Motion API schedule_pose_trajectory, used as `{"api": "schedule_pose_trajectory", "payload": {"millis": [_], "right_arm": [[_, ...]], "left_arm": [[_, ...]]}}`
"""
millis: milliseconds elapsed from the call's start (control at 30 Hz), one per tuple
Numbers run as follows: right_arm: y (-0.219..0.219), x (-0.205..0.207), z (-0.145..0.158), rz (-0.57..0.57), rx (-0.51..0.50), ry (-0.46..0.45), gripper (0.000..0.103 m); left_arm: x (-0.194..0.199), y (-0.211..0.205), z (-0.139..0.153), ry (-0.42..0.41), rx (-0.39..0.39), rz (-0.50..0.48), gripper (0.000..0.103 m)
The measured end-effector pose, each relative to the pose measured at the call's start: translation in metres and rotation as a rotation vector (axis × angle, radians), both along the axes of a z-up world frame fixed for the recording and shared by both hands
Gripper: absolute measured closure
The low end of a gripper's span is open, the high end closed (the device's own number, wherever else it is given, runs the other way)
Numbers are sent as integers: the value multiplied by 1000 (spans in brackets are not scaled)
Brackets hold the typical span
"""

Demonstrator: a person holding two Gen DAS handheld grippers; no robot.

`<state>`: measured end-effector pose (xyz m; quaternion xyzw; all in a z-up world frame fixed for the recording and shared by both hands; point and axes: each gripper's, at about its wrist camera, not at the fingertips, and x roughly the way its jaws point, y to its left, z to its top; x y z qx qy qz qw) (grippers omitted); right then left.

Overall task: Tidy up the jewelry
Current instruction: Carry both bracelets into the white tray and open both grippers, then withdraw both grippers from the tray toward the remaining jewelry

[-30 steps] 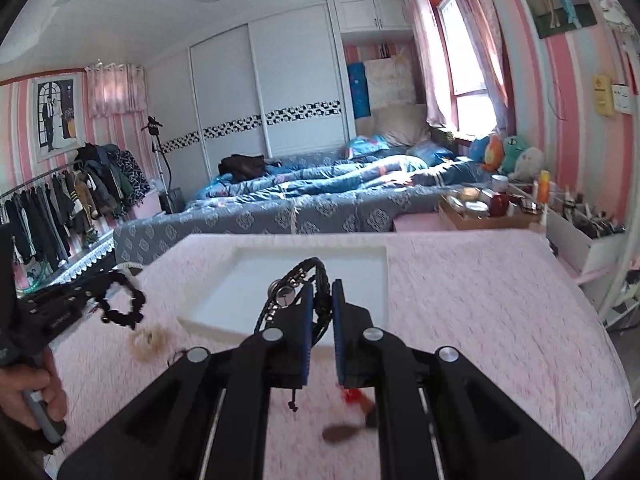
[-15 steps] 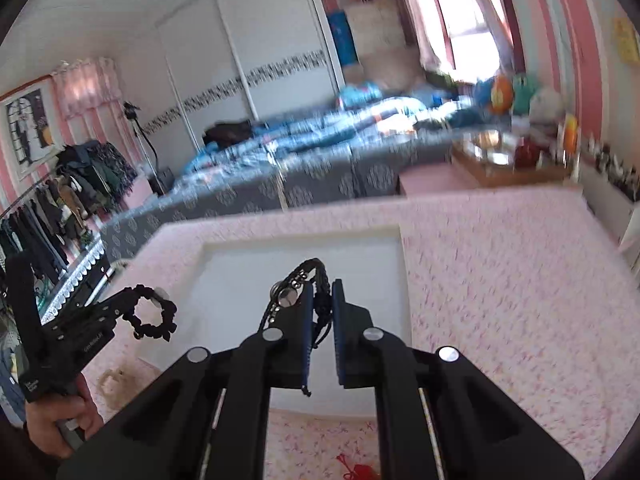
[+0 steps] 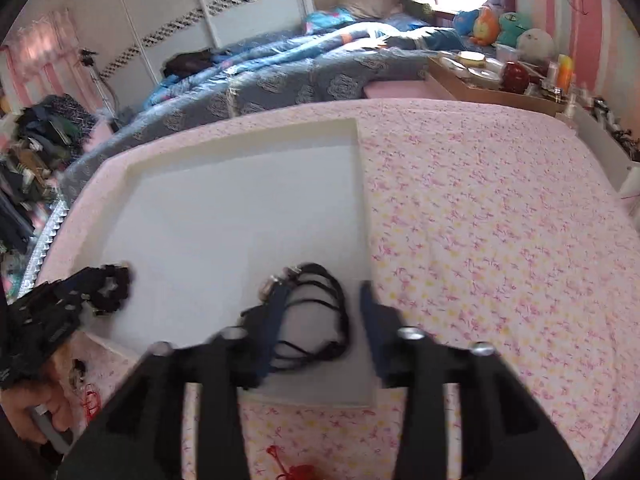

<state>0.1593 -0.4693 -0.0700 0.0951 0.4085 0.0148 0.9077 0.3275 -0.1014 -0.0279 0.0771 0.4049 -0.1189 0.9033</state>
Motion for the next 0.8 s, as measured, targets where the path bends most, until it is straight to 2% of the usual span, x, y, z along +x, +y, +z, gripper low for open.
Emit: {"api": "schedule_pose_trajectory", "payload": {"millis": [67,100,200,267,333,467,533,633,733,800], "right_arm": [[0,2,3,9,-4,-5,49],[1,0,6,14,-3,-19,42],[3,-11,31,8,-22,-98,40],[3,-23,54,14,-30,-164,39],[4,-39,77,21,-66,-232,32],[-8,-86,119,25,-139,-351,32],[-21,-113,131,7,-158,-399,26],[-40,-155,121,-24,-156,-397,25],[-45,-195,90,-47,-123,-365,25],[-39,-220,65,-56,-128,-344,25]], "left_arm": [[-2,1,4,-22,-1,1,38],[-3,4,8,-35,-2,7,32],[-10,13,33,-79,-69,9,31],[-16,17,52,-117,-85,13,31],[-27,25,78,-174,-102,17,25],[-58,43,116,-251,-58,-1,23],[-84,61,125,-267,-69,3,21],[-122,82,119,-267,-73,2,21],[-175,101,92,-277,-80,31,21],[-212,112,68,-285,-130,45,21]]}}
